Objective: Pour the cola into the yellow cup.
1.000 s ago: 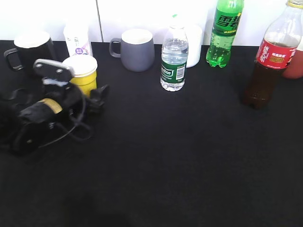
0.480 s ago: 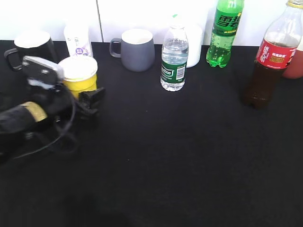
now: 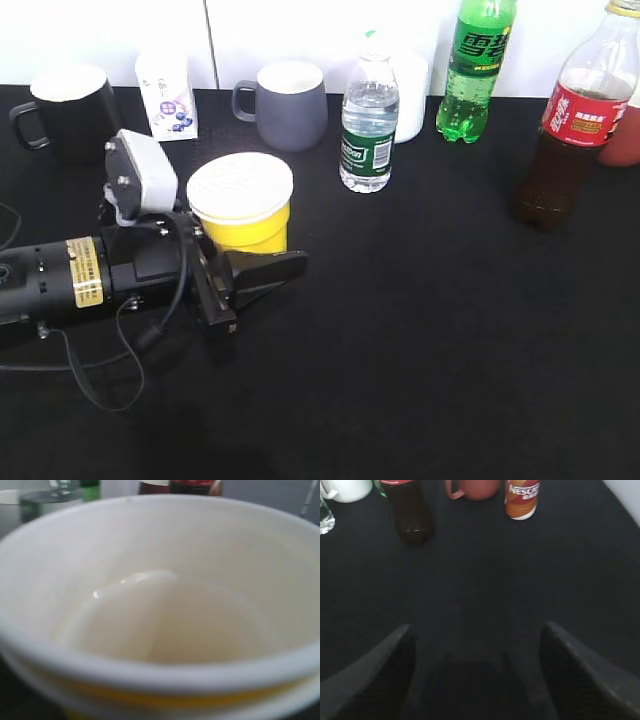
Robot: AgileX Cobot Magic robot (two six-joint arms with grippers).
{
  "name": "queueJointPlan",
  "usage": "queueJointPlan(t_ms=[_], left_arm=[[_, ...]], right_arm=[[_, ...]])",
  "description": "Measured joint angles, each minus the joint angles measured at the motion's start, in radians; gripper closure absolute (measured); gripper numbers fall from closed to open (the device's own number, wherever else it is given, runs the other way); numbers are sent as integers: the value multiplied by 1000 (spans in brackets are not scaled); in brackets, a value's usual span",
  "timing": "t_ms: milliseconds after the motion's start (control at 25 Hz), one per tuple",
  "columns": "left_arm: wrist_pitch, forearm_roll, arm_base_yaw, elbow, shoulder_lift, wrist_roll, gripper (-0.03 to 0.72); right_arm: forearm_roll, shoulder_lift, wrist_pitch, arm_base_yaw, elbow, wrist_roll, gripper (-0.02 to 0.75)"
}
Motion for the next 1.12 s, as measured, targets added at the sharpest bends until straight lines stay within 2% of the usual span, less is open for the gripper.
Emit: queueJointPlan(t_ms=[40,80,200,320,360,480,520,640,840,1040,1120], left_arm=[[0,0,0,0,0,-1,249],[0,0,0,0,0,-1,249],[0,0,-1,0,0,-1,249],[0,0,-1,0,0,-1,249],[0,0,-1,0,0,-1,249],[1,0,-1,1,-1,-1,249],[2,0,-1,1,-1,-1,249],[4,0,-1,1,-2,-1,249],[4,0,-1,1,-2,-1,249],[4,1,-1,1,-2,-1,249],[4,1,-1,1,-2,-1,249]], right_arm=[[1,22,-30,0,-10,0,153],[-5,59,-136,0,-19,-1,153],[-71,272,-603,0,-20,-2,153],[-75,542,-848,0,-20,-3,153],[-77,618,-923,0,-4,-3,153],[-71,812,-1306,0,169,-3,153],[-68,888,-1391,0,214,-3,153],[-66,1077,-1528,0,240,-3,153],[-108,1444,-1878,-1,240,-2,146],[23,1705,-2159,-1,216,-63,118],[26,1767,-2187,-1,182,-83,118]])
